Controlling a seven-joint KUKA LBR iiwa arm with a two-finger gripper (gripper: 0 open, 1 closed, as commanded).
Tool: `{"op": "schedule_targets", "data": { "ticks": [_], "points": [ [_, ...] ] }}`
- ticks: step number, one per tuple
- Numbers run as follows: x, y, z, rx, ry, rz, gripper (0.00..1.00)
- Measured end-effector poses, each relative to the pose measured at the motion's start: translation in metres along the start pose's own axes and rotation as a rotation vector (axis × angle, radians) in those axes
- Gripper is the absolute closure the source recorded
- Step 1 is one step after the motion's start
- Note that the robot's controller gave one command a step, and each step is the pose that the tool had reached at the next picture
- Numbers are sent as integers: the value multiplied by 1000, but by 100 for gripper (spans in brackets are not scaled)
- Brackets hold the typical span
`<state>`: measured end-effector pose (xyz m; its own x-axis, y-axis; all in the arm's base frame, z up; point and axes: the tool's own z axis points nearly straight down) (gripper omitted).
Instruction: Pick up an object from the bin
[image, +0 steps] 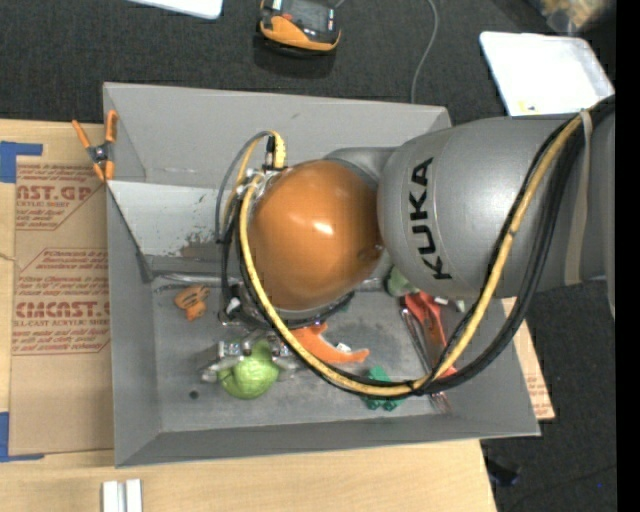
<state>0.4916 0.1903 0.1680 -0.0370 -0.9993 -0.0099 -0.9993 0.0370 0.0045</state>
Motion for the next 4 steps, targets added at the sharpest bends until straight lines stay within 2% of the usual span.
{"op": "schedule_targets", "data": {
  "ticks": [1,2,3,4],
  "points": [
    [12,-4,-23,-5,0,-52,100],
    [5,-13,-27,2,-5,65,100],
    [10,-10,-10,-2,-3,-141,100],
    [12,-11,-28,1,-8,35,100]
  ]
}}
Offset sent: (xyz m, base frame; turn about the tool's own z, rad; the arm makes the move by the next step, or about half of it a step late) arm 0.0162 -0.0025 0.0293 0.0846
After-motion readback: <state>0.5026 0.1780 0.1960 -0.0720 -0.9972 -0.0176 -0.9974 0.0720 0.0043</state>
